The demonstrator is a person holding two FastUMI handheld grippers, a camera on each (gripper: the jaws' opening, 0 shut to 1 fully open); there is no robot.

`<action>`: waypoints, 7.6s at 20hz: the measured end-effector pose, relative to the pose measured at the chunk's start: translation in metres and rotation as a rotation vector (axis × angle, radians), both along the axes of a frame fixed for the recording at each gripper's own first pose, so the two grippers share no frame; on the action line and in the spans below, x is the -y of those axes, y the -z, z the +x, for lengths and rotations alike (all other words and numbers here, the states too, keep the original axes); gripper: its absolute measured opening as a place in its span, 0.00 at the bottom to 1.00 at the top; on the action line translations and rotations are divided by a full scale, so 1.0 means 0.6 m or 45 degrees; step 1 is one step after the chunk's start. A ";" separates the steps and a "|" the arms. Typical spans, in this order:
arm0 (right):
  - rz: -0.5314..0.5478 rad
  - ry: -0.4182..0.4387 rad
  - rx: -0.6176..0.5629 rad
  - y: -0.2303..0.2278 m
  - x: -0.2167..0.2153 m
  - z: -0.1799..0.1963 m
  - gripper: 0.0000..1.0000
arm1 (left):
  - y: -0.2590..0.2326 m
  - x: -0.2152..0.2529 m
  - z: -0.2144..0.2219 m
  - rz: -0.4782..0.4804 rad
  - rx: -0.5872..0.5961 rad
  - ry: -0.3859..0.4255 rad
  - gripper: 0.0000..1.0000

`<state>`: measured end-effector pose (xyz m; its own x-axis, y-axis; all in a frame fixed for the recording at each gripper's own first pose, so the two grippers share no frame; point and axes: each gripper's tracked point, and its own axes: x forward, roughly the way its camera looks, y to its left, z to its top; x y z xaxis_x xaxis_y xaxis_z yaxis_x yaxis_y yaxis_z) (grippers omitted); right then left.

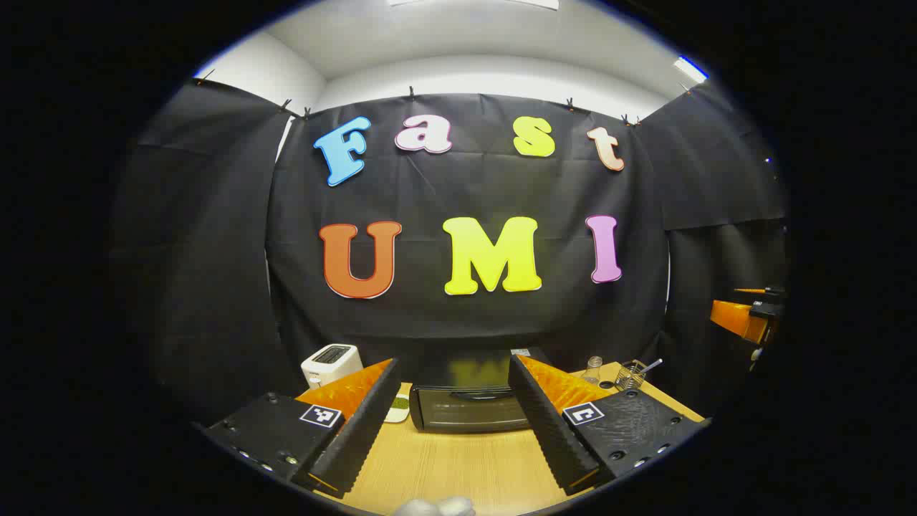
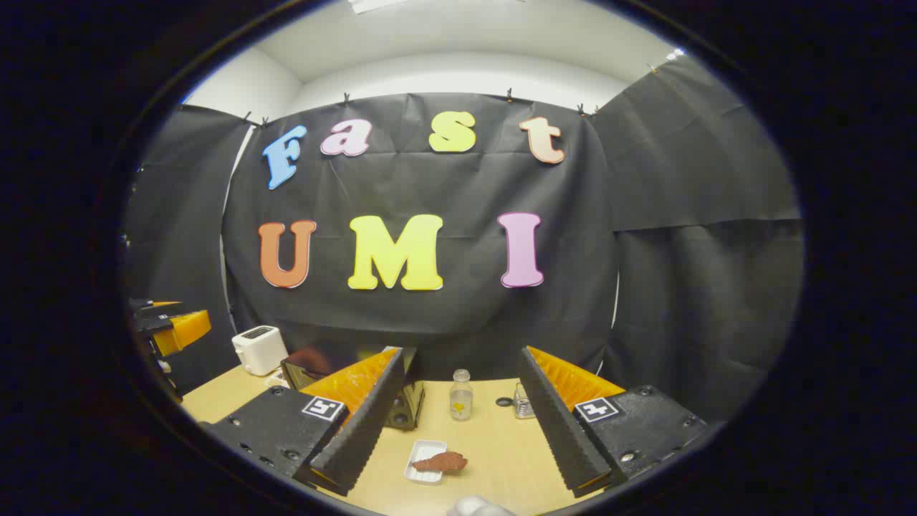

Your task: Open the electric oven with the left hand, put the food in, and close the electric oven.

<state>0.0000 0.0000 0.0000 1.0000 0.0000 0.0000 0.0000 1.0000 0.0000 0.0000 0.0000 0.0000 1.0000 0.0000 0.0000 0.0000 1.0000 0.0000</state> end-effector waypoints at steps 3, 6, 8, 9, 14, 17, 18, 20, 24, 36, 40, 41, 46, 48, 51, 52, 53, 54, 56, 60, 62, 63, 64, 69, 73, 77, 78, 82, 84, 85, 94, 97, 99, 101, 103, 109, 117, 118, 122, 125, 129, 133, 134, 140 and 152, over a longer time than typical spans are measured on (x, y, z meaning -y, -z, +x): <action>-0.019 -0.021 0.002 -0.003 -0.010 0.001 1.00 | 0.000 -0.010 -0.007 -0.003 0.001 -0.022 0.96; -0.026 -0.034 0.008 -0.004 -0.014 -0.003 1.00 | 0.001 -0.009 -0.009 0.007 0.008 -0.019 0.96; -0.039 -0.035 0.007 -0.002 -0.015 -0.004 1.00 | 0.003 -0.003 -0.001 0.015 0.015 -0.008 0.96; -0.047 -0.035 0.006 -0.003 -0.014 -0.005 1.00 | 0.007 -0.001 0.006 0.015 0.011 0.000 0.96; -0.066 -0.015 0.003 -0.010 -0.002 -0.006 1.00 | 0.026 0.028 0.062 0.007 -0.001 0.038 0.96; -0.062 0.008 -0.007 -0.014 0.009 -0.007 1.00 | 0.042 0.053 0.114 -0.017 -0.014 0.076 0.96; -0.059 0.019 -0.011 -0.014 0.014 -0.007 1.00 | 0.047 0.057 0.136 -0.014 -0.020 0.080 0.96; -0.058 0.040 -0.023 -0.013 0.021 -0.012 1.00 | 0.061 0.068 0.180 -0.009 -0.035 0.097 0.96; -0.057 0.090 -0.064 -0.004 0.036 -0.026 1.00 | 0.125 0.094 0.263 -0.033 -0.132 0.118 0.96; -0.022 0.233 -0.199 0.049 0.066 -0.057 1.00 | 0.309 0.111 0.379 0.031 -0.390 0.111 0.97; -0.005 0.229 -0.205 0.053 0.060 -0.056 1.00 | 0.316 0.110 0.373 0.026 -0.408 0.102 0.97; -0.004 0.226 -0.208 0.055 0.058 -0.055 1.00 | 0.314 0.108 0.371 0.025 -0.402 0.103 0.98; 0.026 0.167 -0.205 0.053 0.034 -0.056 1.00 | 0.324 0.108 0.328 0.028 -0.406 0.119 0.98; 0.022 0.151 -0.194 0.052 0.027 -0.057 1.00 | 0.329 0.106 0.309 0.026 -0.409 0.123 0.98; 0.024 0.120 -0.196 0.054 0.016 -0.063 1.00 | 0.342 0.104 0.285 0.040 -0.418 0.121 0.97; 0.026 0.109 -0.202 0.057 0.013 -0.065 1.00 | 0.345 0.104 0.279 0.045 -0.422 0.121 0.97; 0.028 0.096 -0.210 0.059 0.008 -0.070 1.00 | 0.350 0.104 0.271 0.042 -0.430 0.121 0.97; 0.030 0.088 -0.212 0.062 0.007 -0.072 1.00 | 0.356 0.103 0.263 0.037 -0.442 0.122 0.97; 0.027 0.079 -0.215 0.064 0.005 -0.080 1.00 | 0.366 0.103 0.247 0.036 -0.462 0.126 0.97; 0.029 0.068 -0.229 0.074 0.006 -0.098 1.00 | 0.394 0.101 0.212 0.040 -0.499 0.132 0.97; 0.030 0.065 -0.249 0.085 0.009 -0.107 1.00 | 0.414 0.100 0.194 0.044 -0.524 0.131 0.97; 0.032 0.065 -0.256 0.088 0.011 -0.112 1.00 | 0.424 0.099 0.186 0.041 -0.541 0.129 0.97; 0.033 0.065 -0.265 0.093 0.012 -0.115 1.00 | 0.434 0.099 0.178 0.036 -0.561 0.128 0.97; 0.011 0.073 -0.284 0.103 0.021 -0.137 1.00 | 0.466 0.099 0.156 0.052 -0.607 0.136 0.97; 0.003 0.088 -0.316 0.118 0.031 -0.148 1.00 | 0.491 0.096 0.143 0.093 -0.650 0.123 0.96; -0.005 0.102 -0.323 0.123 0.039 -0.158 1.00 | 0.526 0.098 0.127 0.089 -0.724 0.133 1.00; 0.003 0.099 -0.322 0.124 0.039 -0.160 1.00 | 0.533 0.098 0.126 0.092 -0.738 0.135 0.97; 0.006 0.126 -0.336 0.132 0.049 -0.167 1.00 | 0.565 0.100 0.123 0.072 -0.812 0.123 1.00; 0.008 0.130 -0.349 0.139 0.049 -0.169 1.00 | 0.576 0.098 0.124 0.070 -0.846 0.125 0.97; 0.007 0.134 -0.354 0.140 0.049 -0.169 1.00 | 0.580 0.102 0.120 0.067 -0.858 0.134 0.97; 0.023 0.132 -0.367 0.163 0.050 -0.154 1.00 | 0.540 0.077 0.116 0.116 -0.731 0.112 0.97; 0.016 0.092 -0.410 0.189 0.057 -0.124 1.00 | 0.481 0.062 0.101 0.108 -0.619 0.117 0.97; 0.030 0.045 -0.444 0.215 0.058 -0.094 1.00 | 0.433 0.060 0.078 0.062 -0.546 0.131 0.97; 0.033 -0.012 -0.492 0.254 0.056 -0.053 1.00 | 0.386 0.057 0.048 0.012 -0.477 0.144 0.97; 0.056 -0.073 -0.564 0.304 0.053 -0.009 0.99 | 0.350 0.050 0.016 -0.011 -0.437 0.114 0.97; 0.202 -0.312 -0.839 0.463 0.017 0.126 0.88 | 0.261 0.016 -0.055 -0.043 -0.393 -0.059 0.97; 0.516 -0.491 -1.160 0.576 -0.012 0.193 0.52 | 0.212 0.009 -0.127 -0.006 -0.423 -0.336 0.97; 0.581 -0.498 -1.178 0.577 -0.019 0.195 0.39 | 0.214 0.010 -0.134 -0.005 -0.440 -0.356 0.97; 0.714 -0.550 -1.235 0.574 -0.030 0.198 0.21 | 0.215 0.009 -0.157 -0.025 -0.464 -0.417 0.97; 0.684 -0.577 -1.245 0.564 -0.033 0.202 0.16 | 0.219 0.000 -0.160 -0.048 -0.463 -0.437 0.97; 0.624 -0.554 -1.190 0.529 -0.039 0.209 0.14 | 0.223 -0.017 -0.145 -0.067 -0.447 -0.411 0.97; 0.611 -0.493 -1.076 0.463 -0.058 0.215 0.11 | 0.228 -0.039 -0.127 -0.065 -0.430 -0.330 0.97; 0.629 -0.479 -1.047 0.445 -0.068 0.215 0.15 | 0.232 -0.047 -0.123 -0.062 -0.433 -0.309 0.97; 0.815 -0.466 -0.911 0.391 -0.192 0.220 0.14 | 0.235 -0.100 -0.109 0.000 -0.440 -0.197 0.97; 1.240 -0.403 -0.759 0.440 -0.447 0.339 0.14 | 0.221 -0.220 -0.145 0.064 -0.468 -0.217 0.97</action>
<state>0.2034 0.2685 -0.2643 0.7978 0.5055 -0.3286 0.0101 0.5338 0.8455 -0.0868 0.1320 -0.1329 0.9190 0.1749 -0.3533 -0.1565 0.9844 0.0802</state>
